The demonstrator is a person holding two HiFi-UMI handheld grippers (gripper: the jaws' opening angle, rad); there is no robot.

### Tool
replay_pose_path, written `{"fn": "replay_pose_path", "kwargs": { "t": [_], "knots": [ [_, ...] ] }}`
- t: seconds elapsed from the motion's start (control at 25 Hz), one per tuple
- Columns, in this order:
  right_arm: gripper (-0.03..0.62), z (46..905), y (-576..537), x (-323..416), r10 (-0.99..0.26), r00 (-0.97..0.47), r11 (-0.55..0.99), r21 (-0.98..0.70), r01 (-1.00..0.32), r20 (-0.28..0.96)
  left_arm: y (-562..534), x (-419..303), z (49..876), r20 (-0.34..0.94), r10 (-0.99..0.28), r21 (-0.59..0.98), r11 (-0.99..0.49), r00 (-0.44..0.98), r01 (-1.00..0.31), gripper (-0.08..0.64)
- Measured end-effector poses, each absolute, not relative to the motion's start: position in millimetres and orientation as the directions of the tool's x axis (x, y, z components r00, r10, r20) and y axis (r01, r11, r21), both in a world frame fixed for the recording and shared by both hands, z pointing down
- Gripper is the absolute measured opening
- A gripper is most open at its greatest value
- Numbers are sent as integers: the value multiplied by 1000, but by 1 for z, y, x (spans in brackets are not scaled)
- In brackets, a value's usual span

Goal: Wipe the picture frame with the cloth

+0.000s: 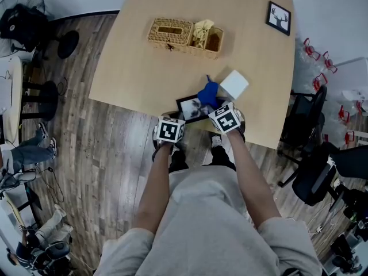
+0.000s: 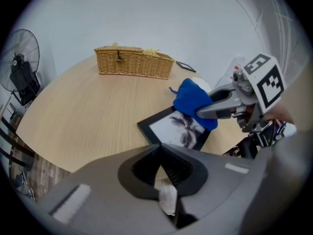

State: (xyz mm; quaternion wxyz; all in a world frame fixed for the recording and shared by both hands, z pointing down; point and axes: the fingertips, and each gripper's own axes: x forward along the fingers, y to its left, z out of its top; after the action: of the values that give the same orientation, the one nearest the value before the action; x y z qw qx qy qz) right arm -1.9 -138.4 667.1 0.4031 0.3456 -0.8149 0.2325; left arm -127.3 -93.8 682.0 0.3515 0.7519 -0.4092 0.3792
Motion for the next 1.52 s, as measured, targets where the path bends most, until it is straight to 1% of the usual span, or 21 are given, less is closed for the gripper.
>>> {"fn": "replay_pose_path", "kwargs": {
  "t": [0.72, 0.96, 1.32, 1.52],
  "knots": [
    [106, 669, -136, -12, -399, -400, 652, -51, -756, 825, -94, -127, 682, 854, -346, 215, -446, 389, -869, 54],
    [106, 675, -127, -36, -370, -424, 691, -60, -720, 827, -94, -126, 682, 852, -345, 222, -446, 395, -867, 54],
    [106, 675, -126, -46, -366, -421, 678, -73, -732, 830, -94, -126, 682, 846, -353, 226, -441, 399, -869, 54],
    [106, 673, -120, -62, -356, -449, 687, -96, -720, 820, -93, -126, 682, 846, -352, 225, -446, 400, -867, 54]
  ]
}}
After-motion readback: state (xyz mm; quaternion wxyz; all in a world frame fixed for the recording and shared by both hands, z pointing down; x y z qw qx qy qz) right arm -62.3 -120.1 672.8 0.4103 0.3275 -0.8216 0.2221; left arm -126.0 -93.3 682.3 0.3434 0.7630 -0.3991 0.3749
